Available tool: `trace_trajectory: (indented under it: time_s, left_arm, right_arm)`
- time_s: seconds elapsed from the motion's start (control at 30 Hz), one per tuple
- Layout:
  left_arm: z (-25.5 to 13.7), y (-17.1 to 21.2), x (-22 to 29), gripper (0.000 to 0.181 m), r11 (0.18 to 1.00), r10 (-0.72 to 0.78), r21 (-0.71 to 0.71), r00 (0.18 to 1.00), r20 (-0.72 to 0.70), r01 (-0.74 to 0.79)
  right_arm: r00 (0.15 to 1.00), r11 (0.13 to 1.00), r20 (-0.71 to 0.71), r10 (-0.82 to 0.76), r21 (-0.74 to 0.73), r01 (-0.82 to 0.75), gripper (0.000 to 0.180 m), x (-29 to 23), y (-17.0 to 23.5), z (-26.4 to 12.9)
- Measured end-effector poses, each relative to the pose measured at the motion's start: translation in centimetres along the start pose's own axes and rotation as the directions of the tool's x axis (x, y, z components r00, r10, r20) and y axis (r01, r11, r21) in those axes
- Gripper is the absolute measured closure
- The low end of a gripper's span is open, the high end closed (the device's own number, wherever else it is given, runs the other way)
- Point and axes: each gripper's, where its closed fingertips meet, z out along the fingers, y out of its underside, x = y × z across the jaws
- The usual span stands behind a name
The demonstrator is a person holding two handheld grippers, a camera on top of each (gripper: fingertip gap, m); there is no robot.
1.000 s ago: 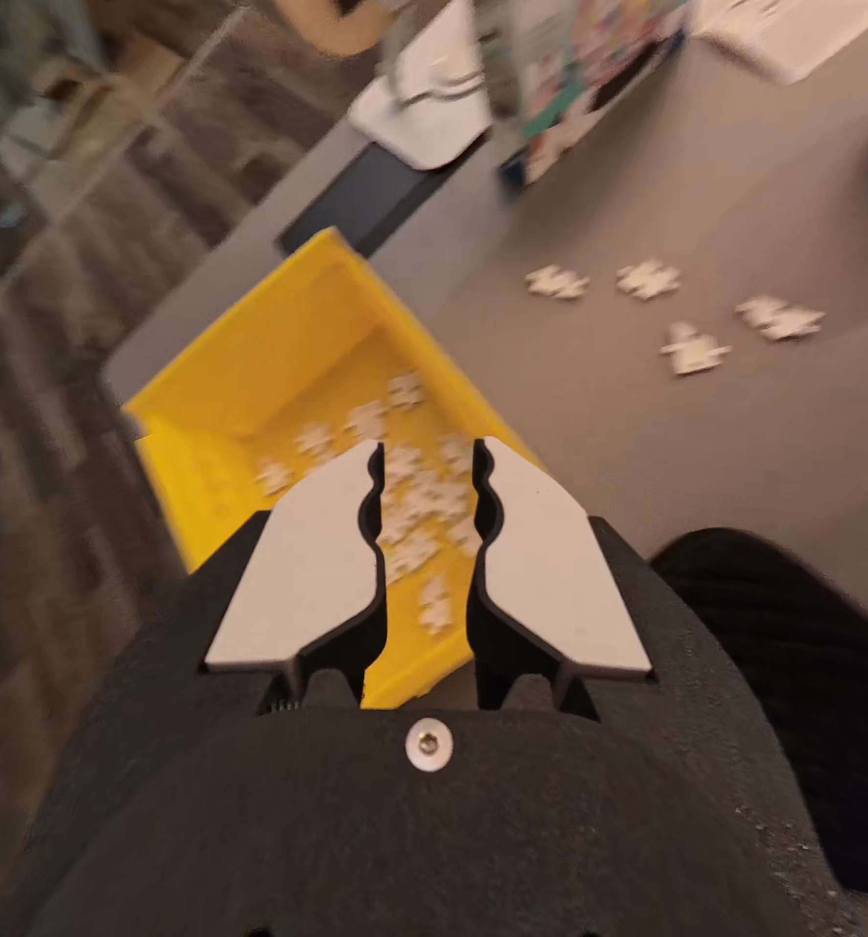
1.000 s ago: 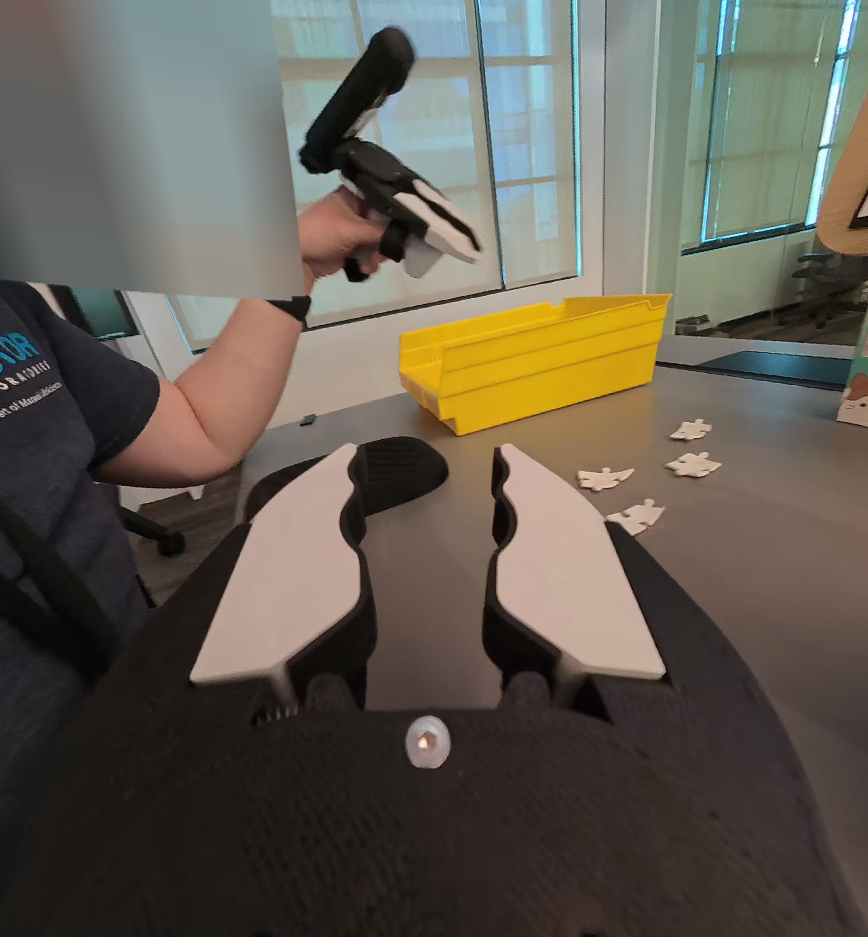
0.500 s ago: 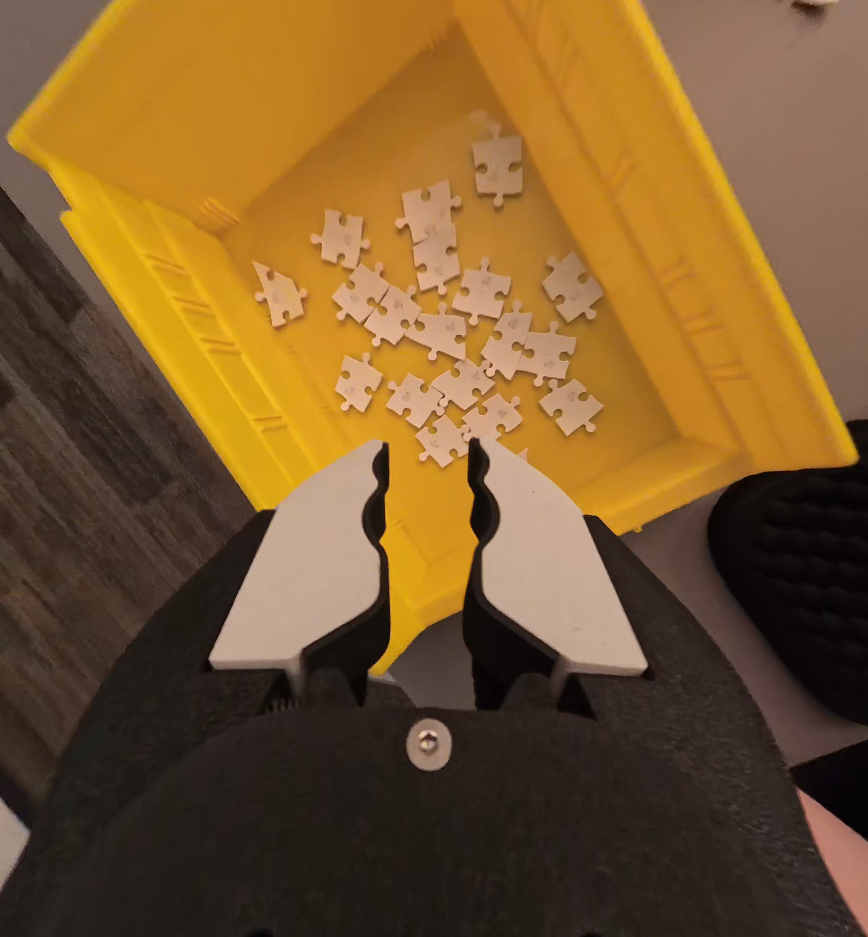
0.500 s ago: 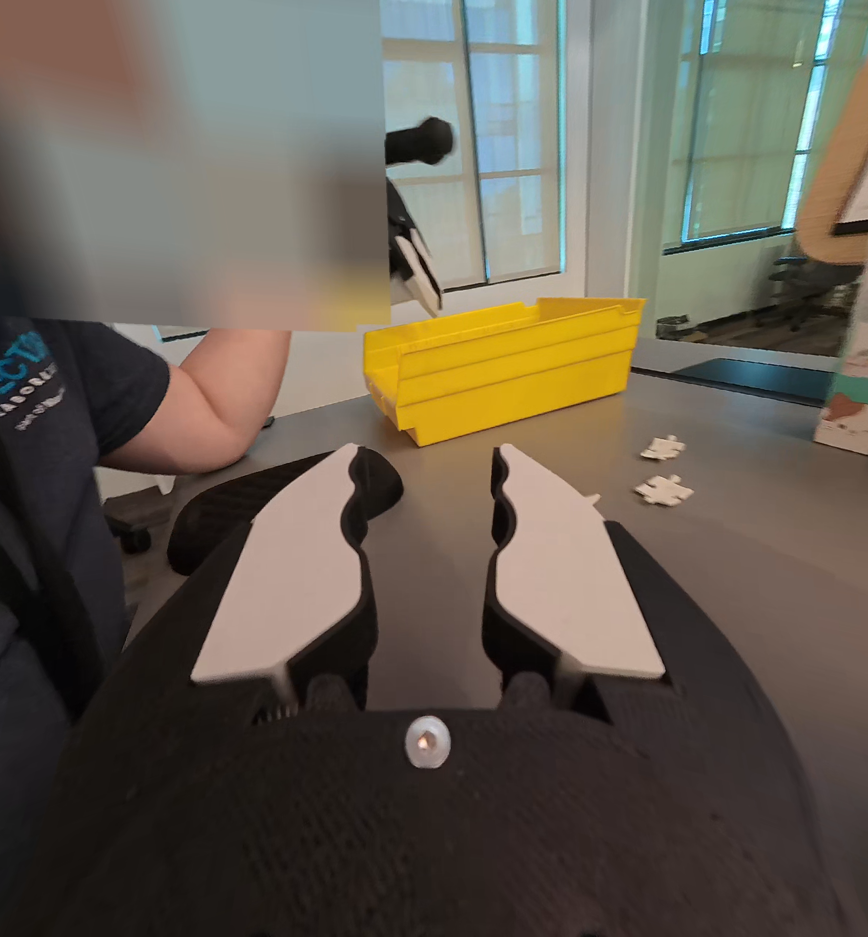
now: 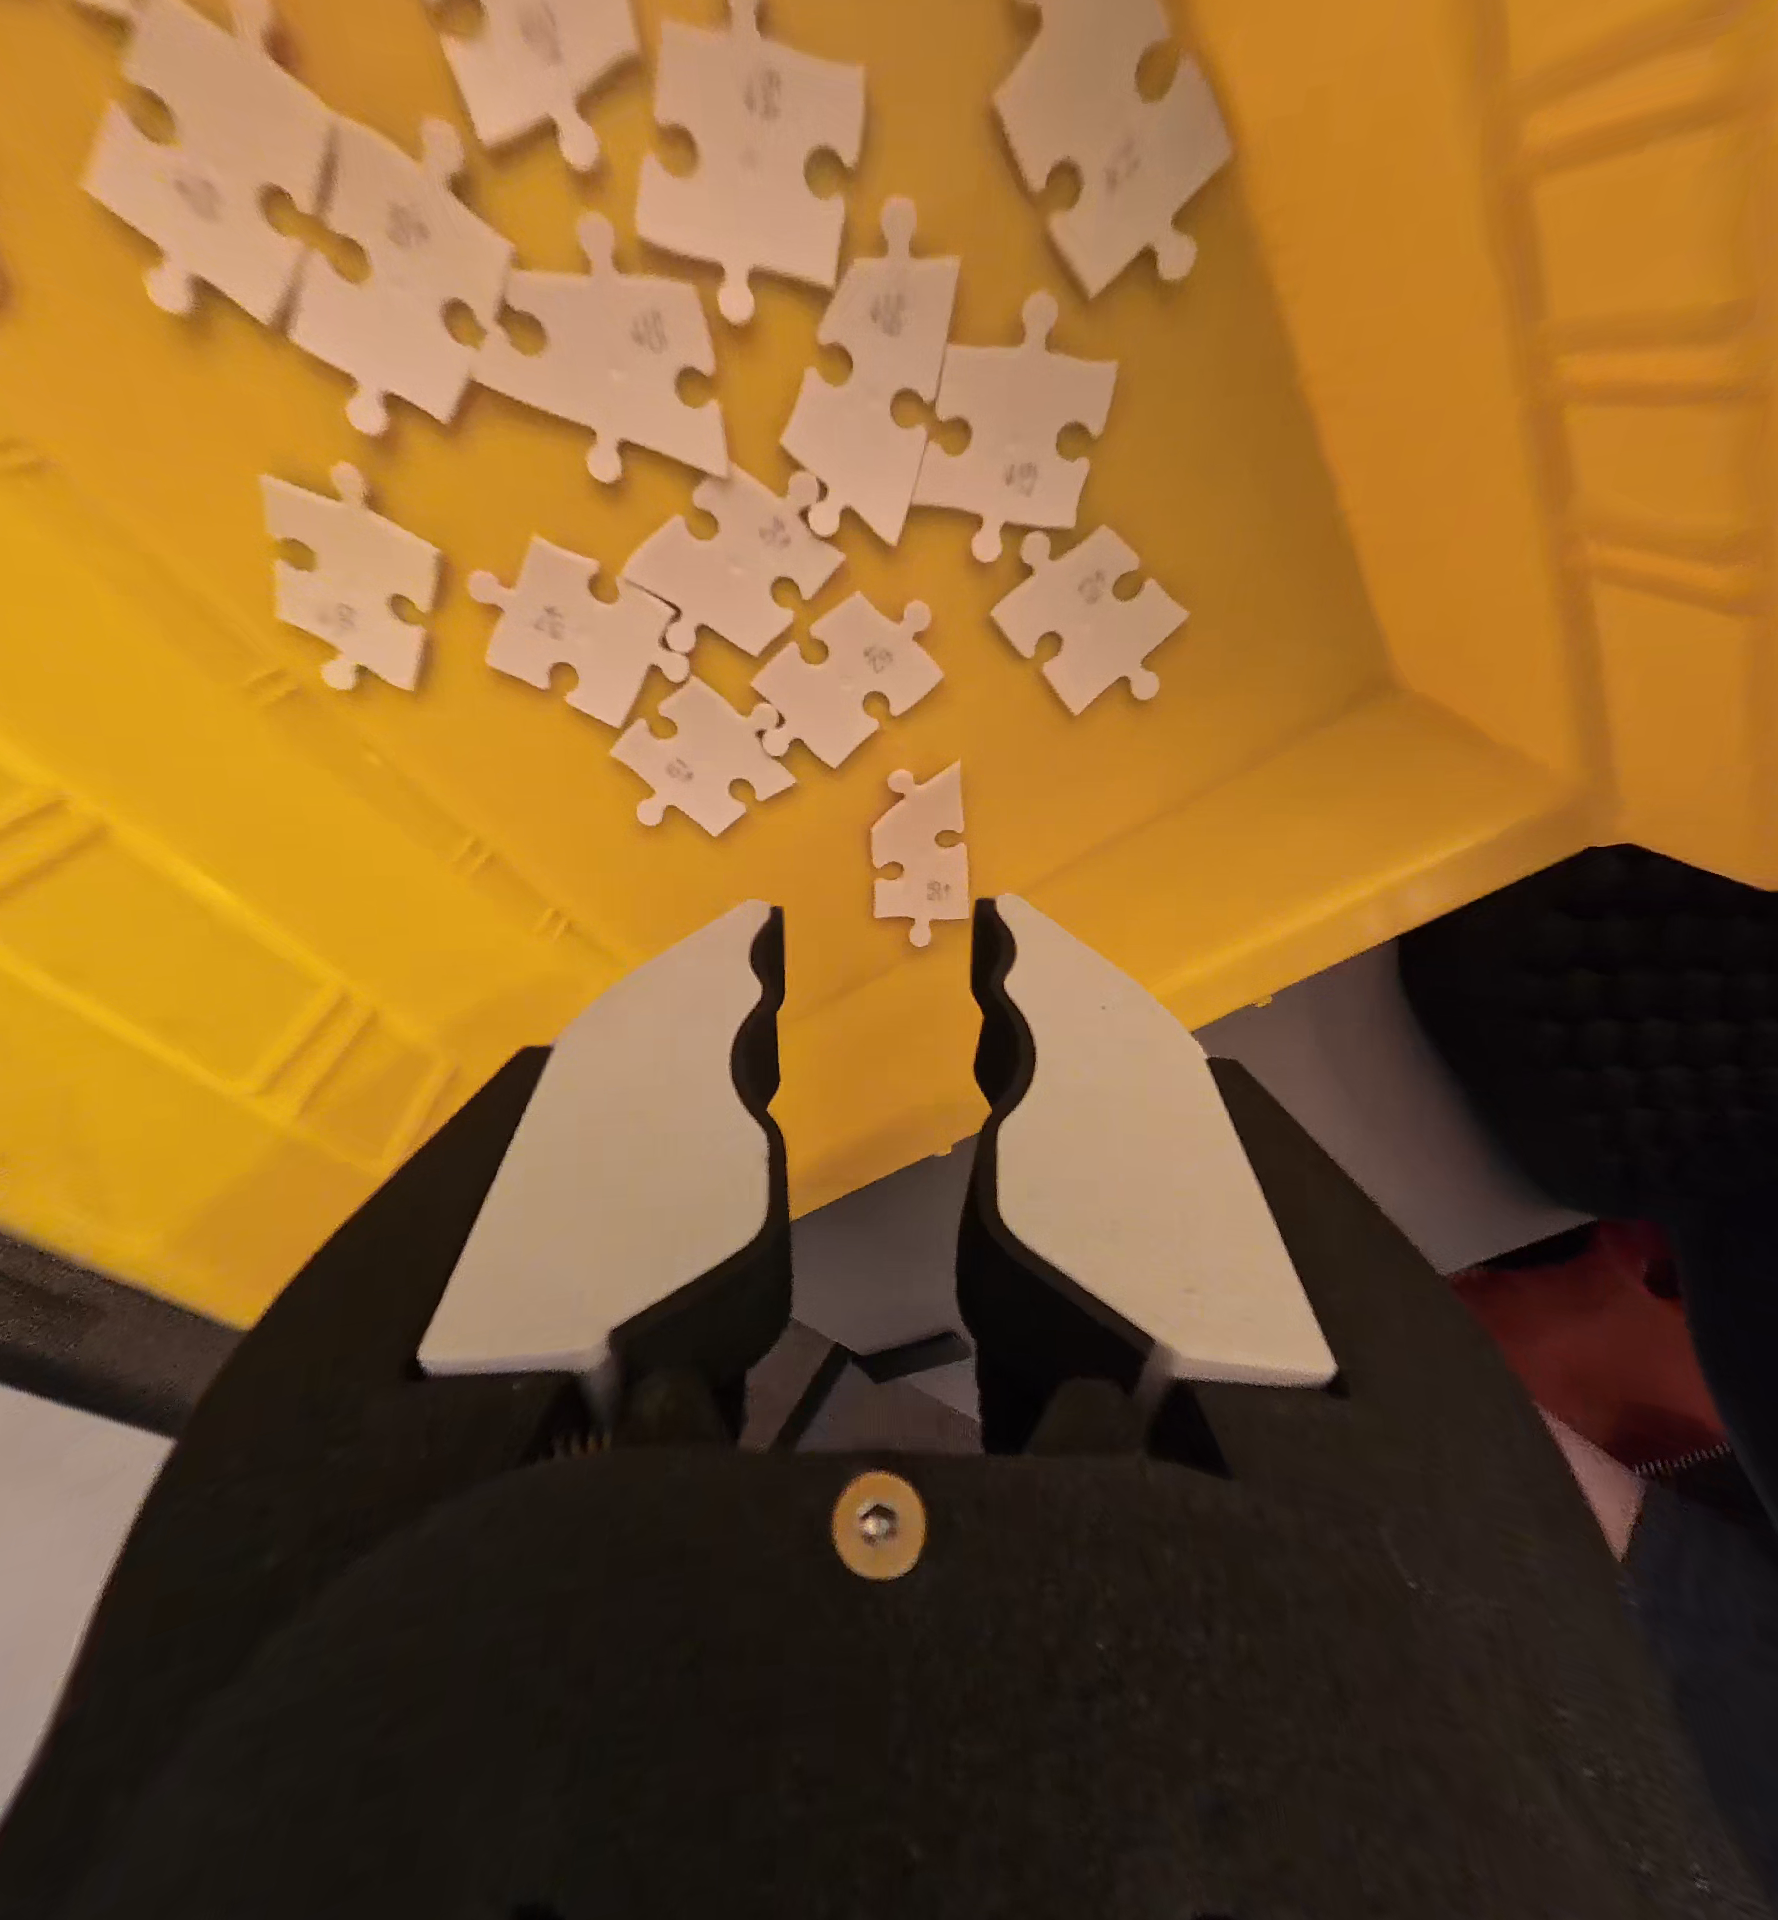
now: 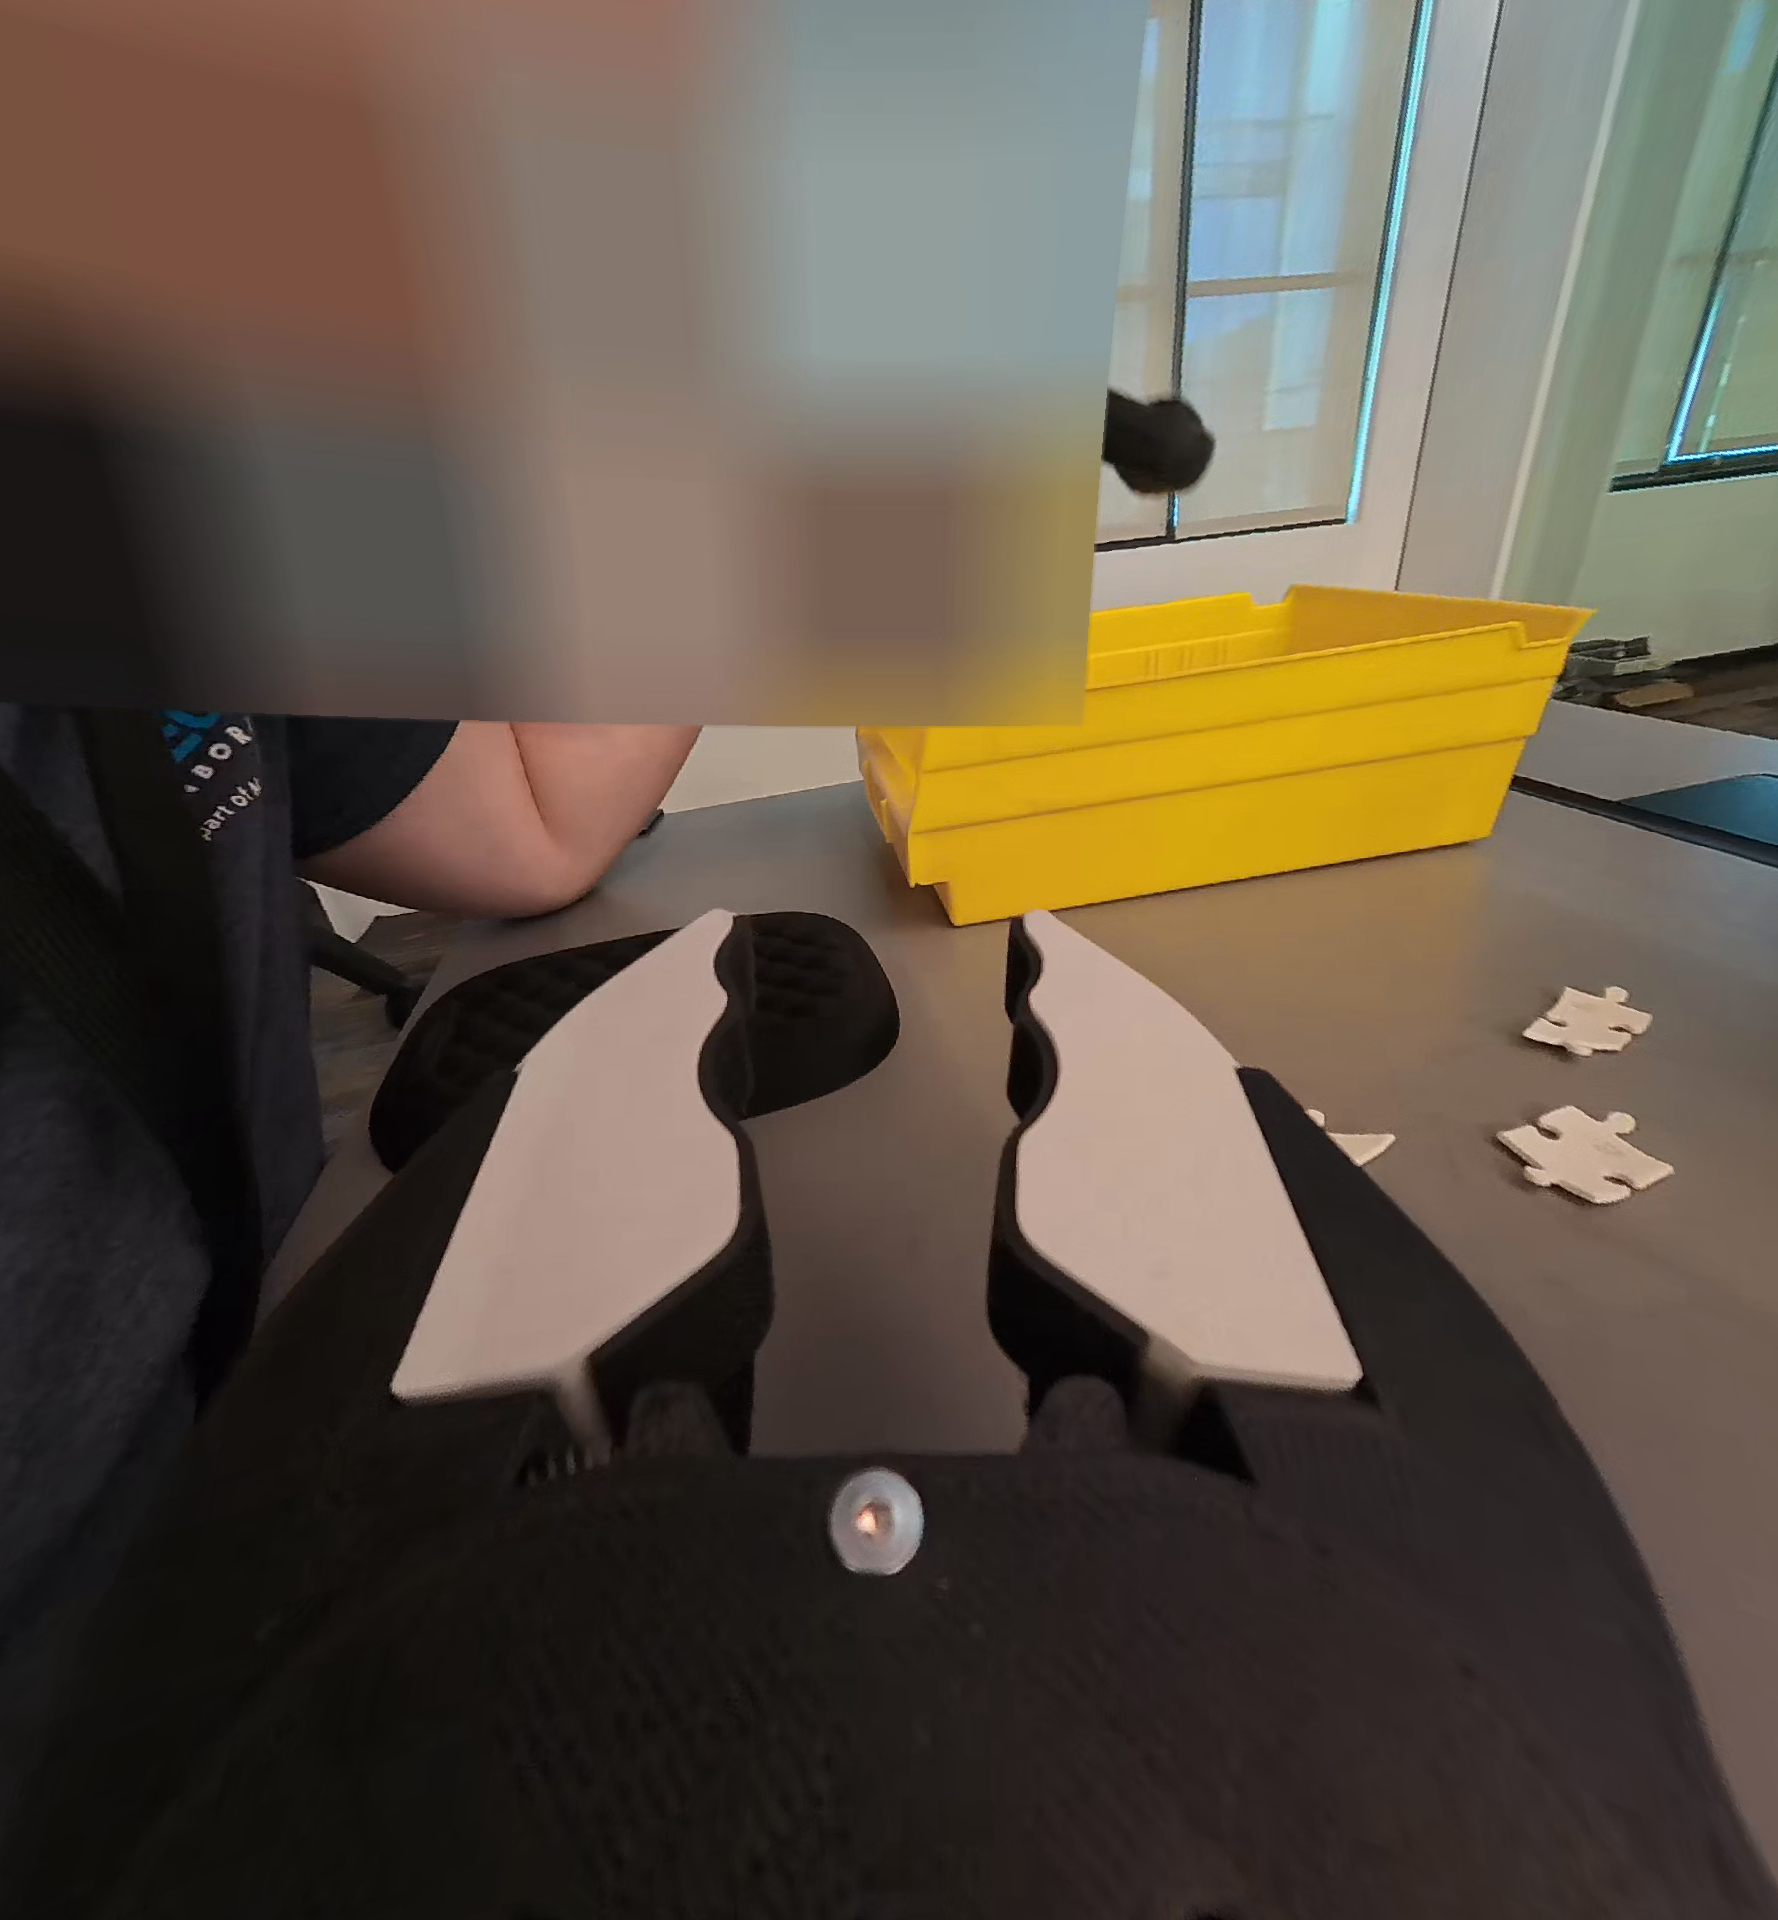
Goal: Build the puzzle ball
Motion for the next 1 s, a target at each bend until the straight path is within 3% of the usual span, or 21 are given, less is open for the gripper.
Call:
trace_trajectory:
  time_s: [0.83,1.0]
  left_arm:
    - [3.8,0.0,0.4,0.142,0.986,-0.047,-0.165,0.995,-0.087,0.032]
    - [4.1,0.0,0.2,0.149,0.983,-0.048,-0.181,0.997,-0.067,0.035]
  right_arm:
    - [0.999,0.999,0.017,0.04,0.024,-0.04,0.132,0.4,-0.2,-0.1]
    - [0.999,0.999,0.021,0.031,0.022,-0.031,0.132,0.2,-0.2,-0.1]
